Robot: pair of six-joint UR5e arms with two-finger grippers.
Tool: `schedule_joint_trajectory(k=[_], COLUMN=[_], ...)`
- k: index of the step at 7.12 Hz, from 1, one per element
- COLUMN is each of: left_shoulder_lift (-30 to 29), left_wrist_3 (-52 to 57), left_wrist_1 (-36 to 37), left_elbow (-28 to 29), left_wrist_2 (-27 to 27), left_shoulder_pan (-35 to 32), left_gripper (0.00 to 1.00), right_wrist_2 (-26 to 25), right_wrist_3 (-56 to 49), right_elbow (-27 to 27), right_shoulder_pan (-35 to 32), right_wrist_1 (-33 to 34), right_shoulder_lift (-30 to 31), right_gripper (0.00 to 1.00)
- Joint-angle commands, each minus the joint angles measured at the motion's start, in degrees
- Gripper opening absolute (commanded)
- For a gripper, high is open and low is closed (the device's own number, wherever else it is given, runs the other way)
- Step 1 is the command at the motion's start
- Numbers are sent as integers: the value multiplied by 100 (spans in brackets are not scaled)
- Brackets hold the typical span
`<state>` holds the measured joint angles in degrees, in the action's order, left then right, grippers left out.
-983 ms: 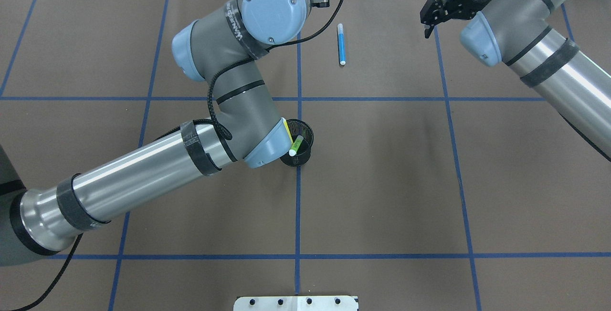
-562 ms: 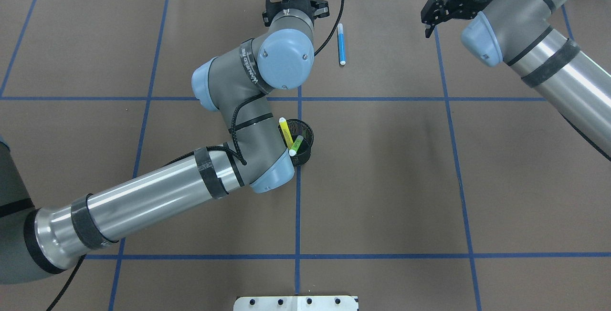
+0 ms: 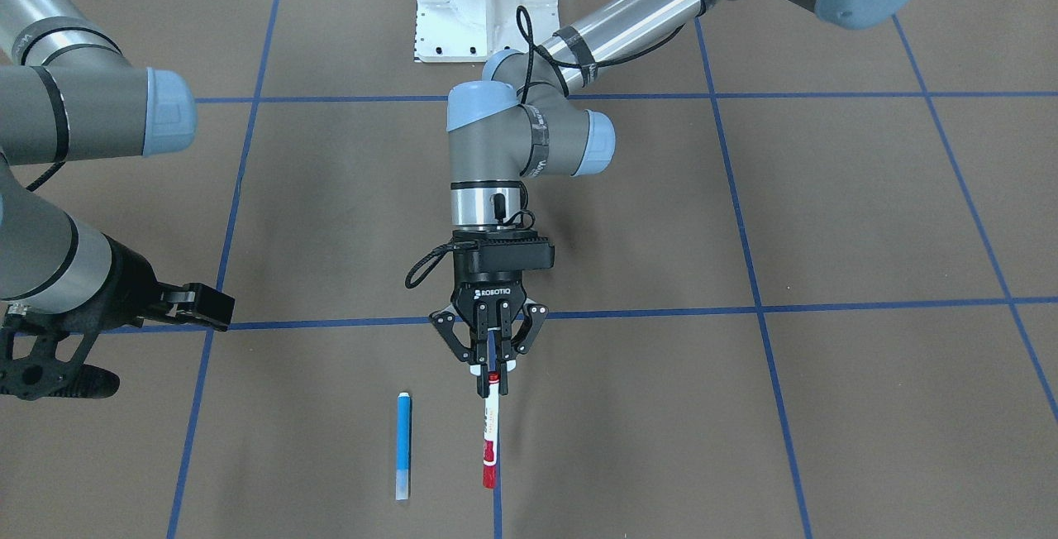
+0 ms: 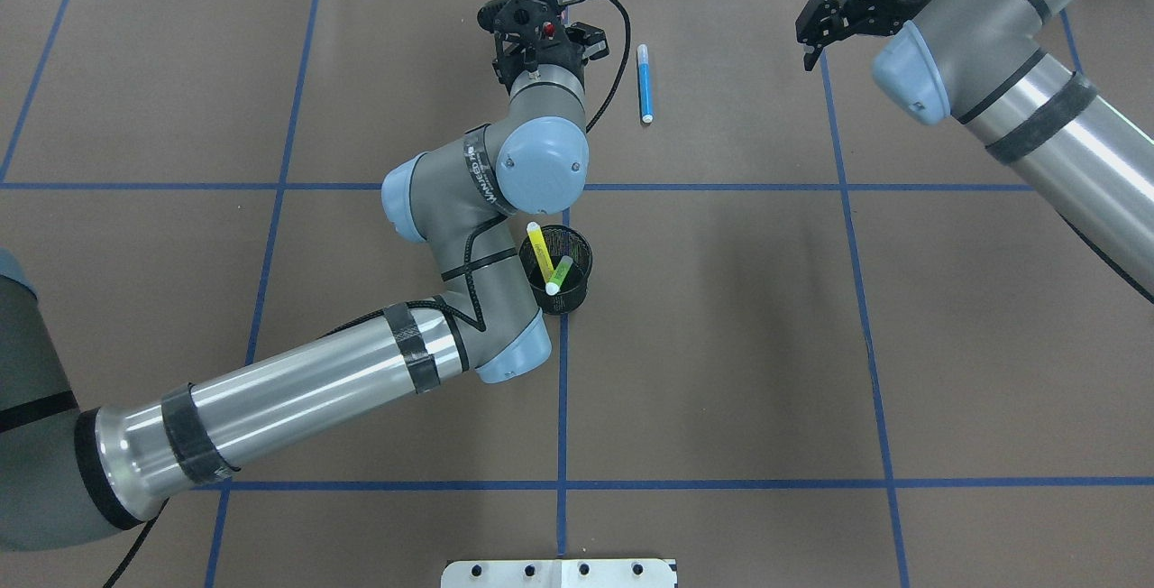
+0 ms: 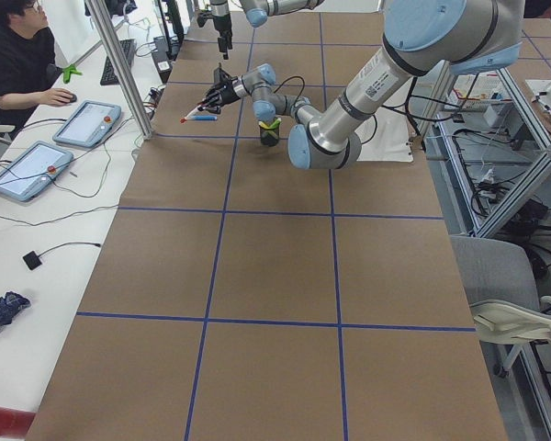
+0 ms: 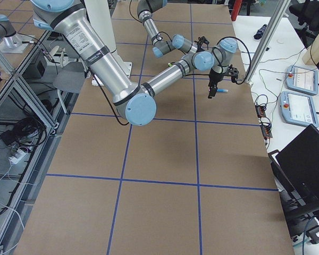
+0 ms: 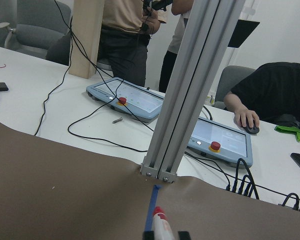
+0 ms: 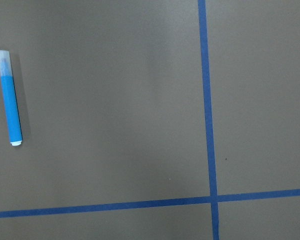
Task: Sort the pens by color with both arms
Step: 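Carry the red-capped marker farther from the robot toward the blue marker, then lower and release the red-capped marker beside the blue marker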
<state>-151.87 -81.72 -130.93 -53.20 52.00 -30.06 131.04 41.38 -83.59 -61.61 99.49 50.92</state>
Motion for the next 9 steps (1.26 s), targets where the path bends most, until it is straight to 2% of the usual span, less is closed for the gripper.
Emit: schedule_joint_trajectory(k=[1,4,8,9], left_shoulder_lift=[-194,-483,-669,-704], left_wrist_3=[-351,-511,-916,-925], left_wrist_1=[-336,-722,-741,-741], left_elbow=[493,1222,1611,1620], left_wrist_2=[-110,-128,-269,-269], left_shoulder_pan=[97,124,132,132], left_gripper=[0,0,0,13], right_wrist_2=[-9,0,0,-9], right_wrist_3=[10,36,19,19], right_elbow=[0,0,0,18], right_shoulder_pan=[0,0,0,0], right_wrist_1=[0,-9,-44,-87], right_shoulder_lift=[6,-12,6,23], right_gripper=[100,100,100,100])
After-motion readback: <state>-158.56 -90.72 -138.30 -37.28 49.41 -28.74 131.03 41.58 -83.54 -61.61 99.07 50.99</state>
